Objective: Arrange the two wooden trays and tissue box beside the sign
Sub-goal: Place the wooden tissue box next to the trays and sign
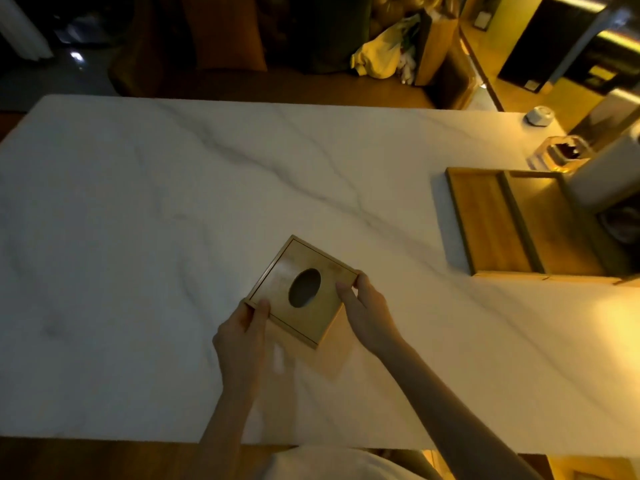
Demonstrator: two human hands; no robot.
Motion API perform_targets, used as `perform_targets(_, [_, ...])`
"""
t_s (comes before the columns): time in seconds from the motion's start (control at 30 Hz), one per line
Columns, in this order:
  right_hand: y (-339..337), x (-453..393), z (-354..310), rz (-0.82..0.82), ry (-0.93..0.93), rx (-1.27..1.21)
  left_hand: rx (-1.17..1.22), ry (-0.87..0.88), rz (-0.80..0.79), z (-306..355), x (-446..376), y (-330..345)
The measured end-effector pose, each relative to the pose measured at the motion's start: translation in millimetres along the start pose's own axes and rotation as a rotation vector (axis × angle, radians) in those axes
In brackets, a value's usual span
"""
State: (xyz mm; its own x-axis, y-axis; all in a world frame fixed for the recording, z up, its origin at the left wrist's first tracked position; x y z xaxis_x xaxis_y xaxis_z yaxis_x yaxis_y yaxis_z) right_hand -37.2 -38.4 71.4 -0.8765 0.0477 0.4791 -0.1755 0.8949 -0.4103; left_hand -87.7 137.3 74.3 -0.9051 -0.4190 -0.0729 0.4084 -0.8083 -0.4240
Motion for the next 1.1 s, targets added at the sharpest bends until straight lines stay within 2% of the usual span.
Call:
perform_targets(0.27, [-85, 7, 43, 0.190, 0.065, -0.125, 0.022, 0.170, -0.173, 53, 16, 76])
perform_targets(0.5, [-166, 24, 87, 0.328, 0.121, -0.227, 0.052, 0.206, -0.267, 91, 53, 154])
perform_targets(0.83, [-275, 41, 166, 0.363, 0.183, -0.295, 0.014, 0.299, -0.403, 129, 119, 260])
perform_targets(1.1, [-339, 34, 218, 0.388, 0.225, -0.377, 0.020, 0.288, -0.482, 150, 154, 333])
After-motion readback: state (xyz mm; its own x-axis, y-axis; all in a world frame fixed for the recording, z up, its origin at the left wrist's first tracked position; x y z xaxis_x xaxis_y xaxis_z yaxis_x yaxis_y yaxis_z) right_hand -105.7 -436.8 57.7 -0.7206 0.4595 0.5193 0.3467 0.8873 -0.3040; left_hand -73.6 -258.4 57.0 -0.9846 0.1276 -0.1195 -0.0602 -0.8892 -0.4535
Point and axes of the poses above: each hand's wrist, its own x-axis away from the middle knuckle, its own y-axis out of the palm, z = x × y, the point moved 3 cm from there along -x, towards the middle knuckle, and after that the axes turned 13 degrees about y, right-handed, at the moved point
